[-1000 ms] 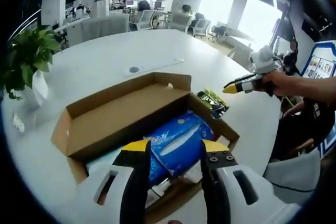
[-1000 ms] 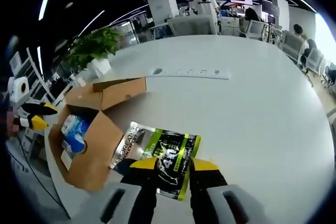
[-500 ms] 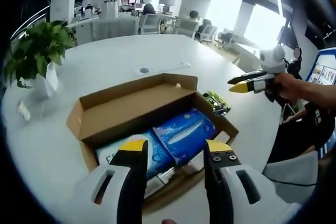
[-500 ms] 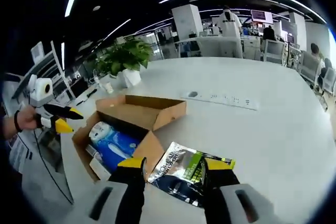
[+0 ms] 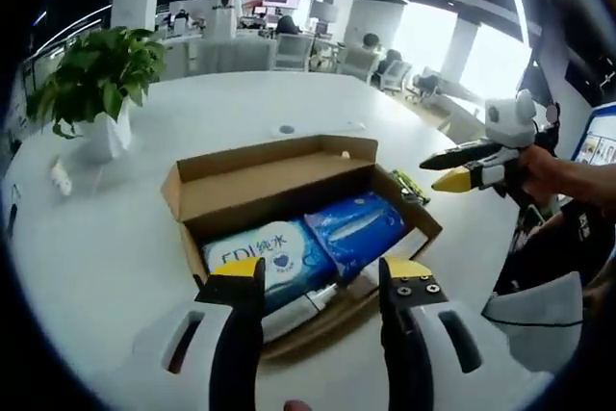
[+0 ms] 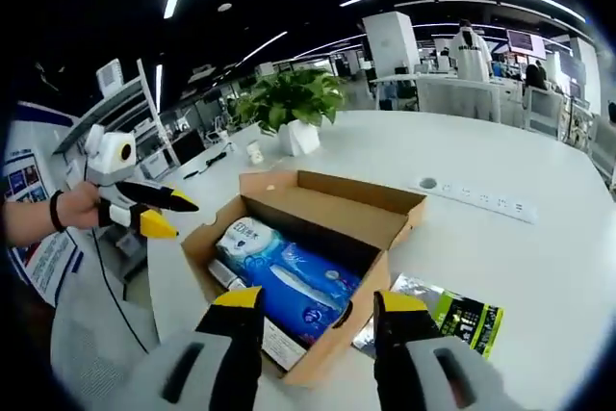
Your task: Operate the shoe box by opening the lid, removing the specified soft item, and placing it in the target area until the item is outside and the box remains undamaged.
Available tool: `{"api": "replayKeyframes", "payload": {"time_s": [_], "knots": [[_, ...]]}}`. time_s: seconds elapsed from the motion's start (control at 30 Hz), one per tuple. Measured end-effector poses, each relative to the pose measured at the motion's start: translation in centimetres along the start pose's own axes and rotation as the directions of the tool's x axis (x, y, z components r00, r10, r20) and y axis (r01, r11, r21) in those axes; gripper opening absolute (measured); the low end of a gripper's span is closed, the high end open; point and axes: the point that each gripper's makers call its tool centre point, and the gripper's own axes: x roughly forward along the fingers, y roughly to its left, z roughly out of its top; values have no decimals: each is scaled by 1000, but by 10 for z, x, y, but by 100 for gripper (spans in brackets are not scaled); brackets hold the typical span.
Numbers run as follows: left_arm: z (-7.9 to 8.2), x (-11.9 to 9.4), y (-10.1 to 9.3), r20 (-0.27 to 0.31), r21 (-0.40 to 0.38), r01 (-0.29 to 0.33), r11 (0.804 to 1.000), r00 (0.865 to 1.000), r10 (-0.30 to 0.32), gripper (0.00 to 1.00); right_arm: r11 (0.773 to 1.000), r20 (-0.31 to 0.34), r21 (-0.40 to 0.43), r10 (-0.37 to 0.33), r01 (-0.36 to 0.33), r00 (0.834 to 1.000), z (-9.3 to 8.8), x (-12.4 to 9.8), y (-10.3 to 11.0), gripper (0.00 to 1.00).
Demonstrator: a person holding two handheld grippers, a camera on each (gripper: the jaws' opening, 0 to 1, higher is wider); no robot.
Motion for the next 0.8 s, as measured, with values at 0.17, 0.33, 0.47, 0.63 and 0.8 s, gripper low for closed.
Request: {"api": "replayKeyframes", "payload": {"time_s": [0.17,0.33,0.47,0.63,0.8], "knots": [[-6,-7,5,6,4,2,1000,1000,-2,50,998,-18,-49,43,-44,999,3,11,25,46],[-12,-8,8,2,12,12,1000,1000,-12,52,991,-42,-111,77,-81,996,5,23,43,50],[-15,-8,10,-12,29,21,999,1000,-21,53,984,-67,-149,87,-96,994,6,32,54,50],[-15,-8,16,-28,58,23,998,999,-21,54,980,-83,-159,105,-117,991,8,41,61,50],[-18,-5,20,-59,103,25,994,998,-19,56,968,-124,-210,114,-138,986,6,51,67,51]]}}
